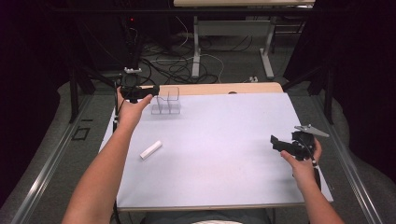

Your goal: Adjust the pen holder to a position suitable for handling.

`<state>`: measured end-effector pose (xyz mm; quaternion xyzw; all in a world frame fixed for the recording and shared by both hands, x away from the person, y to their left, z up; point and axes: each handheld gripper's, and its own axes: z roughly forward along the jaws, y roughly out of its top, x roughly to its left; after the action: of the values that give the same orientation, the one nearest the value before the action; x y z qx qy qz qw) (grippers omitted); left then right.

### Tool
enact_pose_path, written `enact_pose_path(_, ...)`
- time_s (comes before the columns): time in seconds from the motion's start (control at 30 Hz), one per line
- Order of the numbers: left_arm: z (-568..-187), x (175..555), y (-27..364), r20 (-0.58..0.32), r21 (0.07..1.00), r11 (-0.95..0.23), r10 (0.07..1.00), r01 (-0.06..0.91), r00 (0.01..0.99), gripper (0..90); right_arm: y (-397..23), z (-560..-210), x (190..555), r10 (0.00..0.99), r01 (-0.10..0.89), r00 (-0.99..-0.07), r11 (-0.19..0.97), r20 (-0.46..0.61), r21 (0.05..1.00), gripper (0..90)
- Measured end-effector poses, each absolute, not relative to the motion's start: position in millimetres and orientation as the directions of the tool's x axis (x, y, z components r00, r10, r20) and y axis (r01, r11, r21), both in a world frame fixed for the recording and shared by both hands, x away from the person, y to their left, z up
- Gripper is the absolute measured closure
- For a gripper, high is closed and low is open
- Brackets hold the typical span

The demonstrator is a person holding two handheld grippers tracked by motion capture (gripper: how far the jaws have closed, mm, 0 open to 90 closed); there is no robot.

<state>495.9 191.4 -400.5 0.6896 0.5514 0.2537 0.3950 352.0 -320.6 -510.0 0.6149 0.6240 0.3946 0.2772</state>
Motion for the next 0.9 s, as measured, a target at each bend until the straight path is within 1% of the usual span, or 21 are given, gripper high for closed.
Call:
enact_pose_path(0.3,-409,511,192,-0.076,0.813,-0.072,0.971,0.578,0.227,23.1,-322,-511,352,0.986,0.547,-0.095,-0.064,0.138,0.835,0.4)
enact_pose_path(0.47,-415,517,193,-0.072,0.807,-0.075,0.972,0.586,0.223,24.7,-322,-511,353,0.986,0.549,-0.095,-0.065,0.140,0.833,0.6)
enact_pose_path(0.5,-415,518,194,-0.068,0.801,-0.079,0.973,0.593,0.221,27.7,-322,-511,352,0.986,0.554,-0.097,-0.063,0.139,0.830,0.7)
enact_pose_path(0.57,-418,520,193,-0.075,0.801,-0.070,0.974,0.595,0.216,28.1,-322,-511,353,0.985,0.549,-0.099,-0.064,0.141,0.833,0.6)
enact_pose_path(0.63,-419,522,192,-0.062,0.796,-0.081,0.975,0.599,0.215,31.1,-321,-512,353,0.985,0.553,-0.098,-0.066,0.143,0.831,0.7)
enact_pose_path(0.7,-421,524,192,-0.049,0.792,-0.093,0.975,0.603,0.216,32.4,-321,-512,352,0.985,0.553,-0.099,-0.065,0.143,0.831,0.7)
enact_pose_path(0.8,-423,528,194,-0.057,0.798,-0.079,0.977,0.597,0.205,33.9,-320,-512,353,0.986,0.542,-0.094,-0.068,0.141,0.838,0.7)
enact_pose_path(0.9,-425,533,196,-0.044,0.781,-0.089,0.980,0.618,0.196,35.8,-321,-511,352,0.985,0.558,-0.103,-0.059,0.139,0.828,0.9)
